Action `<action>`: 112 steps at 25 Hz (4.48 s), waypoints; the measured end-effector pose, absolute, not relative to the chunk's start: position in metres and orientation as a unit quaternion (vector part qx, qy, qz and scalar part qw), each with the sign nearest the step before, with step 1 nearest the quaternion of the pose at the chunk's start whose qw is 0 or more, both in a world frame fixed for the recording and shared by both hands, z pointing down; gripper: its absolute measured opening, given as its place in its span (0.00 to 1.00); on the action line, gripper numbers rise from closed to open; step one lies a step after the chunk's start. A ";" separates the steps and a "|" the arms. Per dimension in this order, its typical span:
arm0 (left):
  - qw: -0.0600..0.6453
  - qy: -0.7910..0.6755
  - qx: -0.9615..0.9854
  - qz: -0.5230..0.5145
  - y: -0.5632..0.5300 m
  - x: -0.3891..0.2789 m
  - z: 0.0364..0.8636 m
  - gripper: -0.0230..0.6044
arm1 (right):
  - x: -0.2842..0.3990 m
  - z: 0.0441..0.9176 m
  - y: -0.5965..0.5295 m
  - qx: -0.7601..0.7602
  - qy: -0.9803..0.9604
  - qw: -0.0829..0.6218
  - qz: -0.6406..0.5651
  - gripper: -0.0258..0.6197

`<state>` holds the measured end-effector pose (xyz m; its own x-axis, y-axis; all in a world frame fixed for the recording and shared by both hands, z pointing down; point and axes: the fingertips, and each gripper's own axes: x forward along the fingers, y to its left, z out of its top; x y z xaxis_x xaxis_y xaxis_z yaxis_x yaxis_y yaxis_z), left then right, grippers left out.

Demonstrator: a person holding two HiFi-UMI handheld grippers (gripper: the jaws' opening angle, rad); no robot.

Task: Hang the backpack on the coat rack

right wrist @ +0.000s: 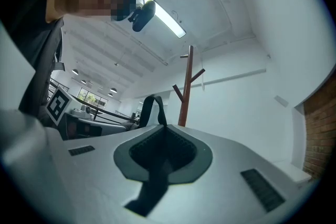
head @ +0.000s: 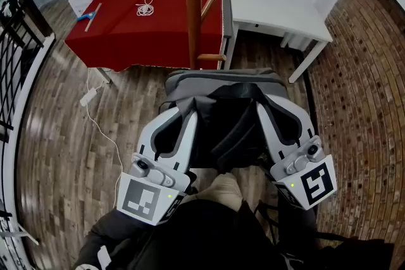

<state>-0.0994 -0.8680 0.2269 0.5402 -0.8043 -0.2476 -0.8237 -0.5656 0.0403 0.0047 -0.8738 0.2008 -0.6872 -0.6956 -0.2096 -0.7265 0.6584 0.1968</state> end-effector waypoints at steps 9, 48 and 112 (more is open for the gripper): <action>0.008 0.524 -0.842 0.130 -0.897 -0.048 0.270 0.10 | 0.050 0.247 -0.930 -0.305 0.945 0.060 0.097 0.07; -0.076 0.684 -0.718 0.106 -0.966 -0.046 0.360 0.10 | 0.013 0.321 -1.055 -0.076 0.996 0.036 0.011 0.07; 0.053 0.538 -0.838 0.070 -0.897 -0.075 0.281 0.05 | -0.024 0.269 -0.899 -0.352 0.928 0.113 0.045 0.06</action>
